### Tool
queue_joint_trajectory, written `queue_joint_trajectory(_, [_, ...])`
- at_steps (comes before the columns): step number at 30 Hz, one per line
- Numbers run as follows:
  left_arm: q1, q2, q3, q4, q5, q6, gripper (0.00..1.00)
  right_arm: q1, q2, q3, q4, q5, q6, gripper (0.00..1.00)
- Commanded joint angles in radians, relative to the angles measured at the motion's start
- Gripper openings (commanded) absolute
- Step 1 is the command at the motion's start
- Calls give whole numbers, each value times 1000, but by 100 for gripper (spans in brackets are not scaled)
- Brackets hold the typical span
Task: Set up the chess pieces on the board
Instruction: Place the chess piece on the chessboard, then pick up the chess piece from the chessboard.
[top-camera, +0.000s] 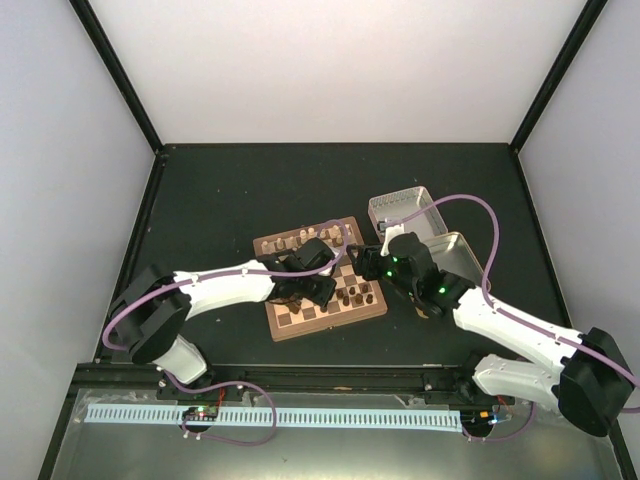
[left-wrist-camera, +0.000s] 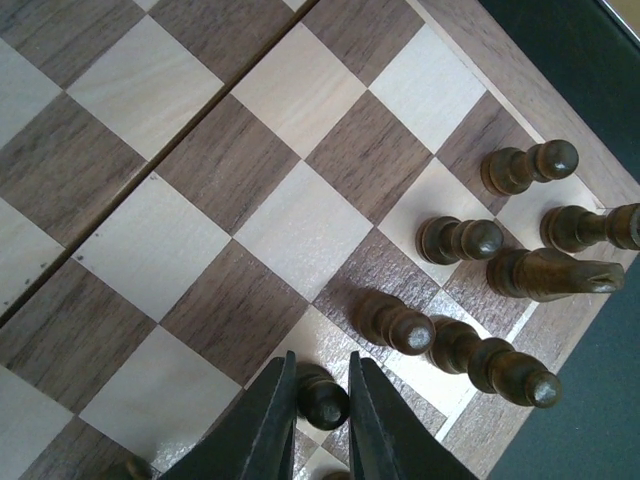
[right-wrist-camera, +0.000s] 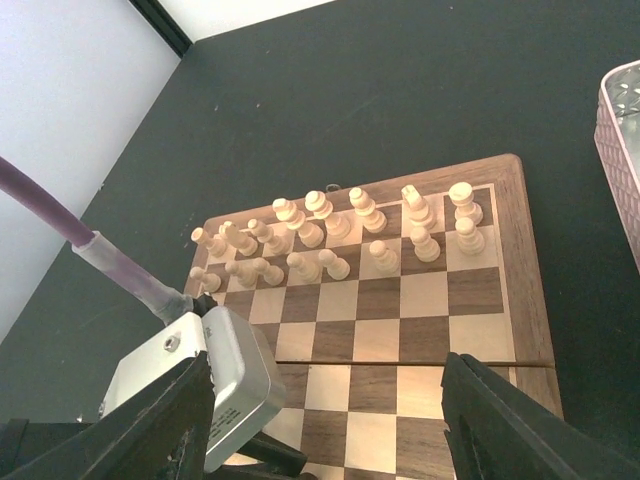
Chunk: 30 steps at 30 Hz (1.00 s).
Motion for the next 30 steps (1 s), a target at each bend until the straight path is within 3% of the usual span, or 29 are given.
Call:
queue_joint_trajectory(1, [10, 1, 33, -28, 44, 19, 19, -7, 9, 12, 9, -5, -4, 63])
queue_joint_trajectory(18, [41, -98, 44, -51, 28, -8, 32, -7, -4, 30, -16, -21, -11, 63])
queue_joint_trajectory(24, [100, -229, -29, -24, -53, -93, 34, -7, 30, 80, -67, -74, -56, 63])
queue_joint_trajectory(30, [244, -453, -207, 20, -84, -205, 38, -6, 149, 175, -129, -166, -133, 63])
